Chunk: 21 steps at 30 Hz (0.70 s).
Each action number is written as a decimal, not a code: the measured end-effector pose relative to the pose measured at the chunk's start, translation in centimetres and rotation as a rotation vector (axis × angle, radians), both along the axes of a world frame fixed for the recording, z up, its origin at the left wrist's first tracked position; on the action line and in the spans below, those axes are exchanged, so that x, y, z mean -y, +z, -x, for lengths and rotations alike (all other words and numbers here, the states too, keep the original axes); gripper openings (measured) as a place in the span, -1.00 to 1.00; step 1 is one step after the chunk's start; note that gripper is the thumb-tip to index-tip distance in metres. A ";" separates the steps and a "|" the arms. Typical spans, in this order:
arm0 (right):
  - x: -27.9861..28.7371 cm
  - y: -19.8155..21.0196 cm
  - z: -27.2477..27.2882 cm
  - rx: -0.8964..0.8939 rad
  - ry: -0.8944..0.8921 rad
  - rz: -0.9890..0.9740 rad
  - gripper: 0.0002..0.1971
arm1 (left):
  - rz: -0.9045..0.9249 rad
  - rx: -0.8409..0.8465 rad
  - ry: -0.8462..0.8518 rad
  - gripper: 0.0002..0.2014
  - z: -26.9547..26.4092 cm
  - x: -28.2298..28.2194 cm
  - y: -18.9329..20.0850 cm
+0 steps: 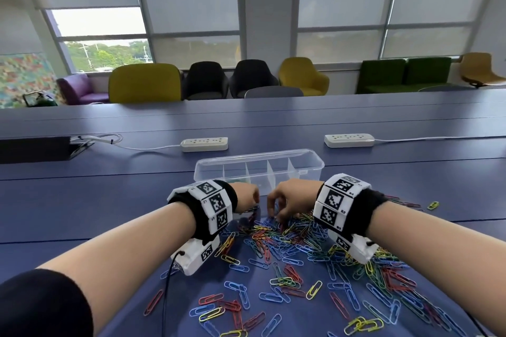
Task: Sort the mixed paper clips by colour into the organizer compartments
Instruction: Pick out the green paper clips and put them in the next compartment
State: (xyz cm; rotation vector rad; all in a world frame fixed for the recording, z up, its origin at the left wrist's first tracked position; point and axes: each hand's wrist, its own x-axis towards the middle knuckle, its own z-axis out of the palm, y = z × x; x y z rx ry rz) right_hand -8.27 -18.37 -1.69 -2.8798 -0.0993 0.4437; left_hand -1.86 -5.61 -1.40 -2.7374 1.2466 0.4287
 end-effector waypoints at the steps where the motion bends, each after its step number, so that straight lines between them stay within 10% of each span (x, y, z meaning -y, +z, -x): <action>1: 0.1 0.0 -0.1 -0.021 -0.004 -0.014 -0.76 | -0.028 0.003 -0.006 -0.68 0.0 0.2 -0.1; 21: -0.1 -0.9 0.2 -0.082 -0.022 -0.071 -0.79 | -0.095 0.016 0.019 -0.64 -0.4 -0.5 0.1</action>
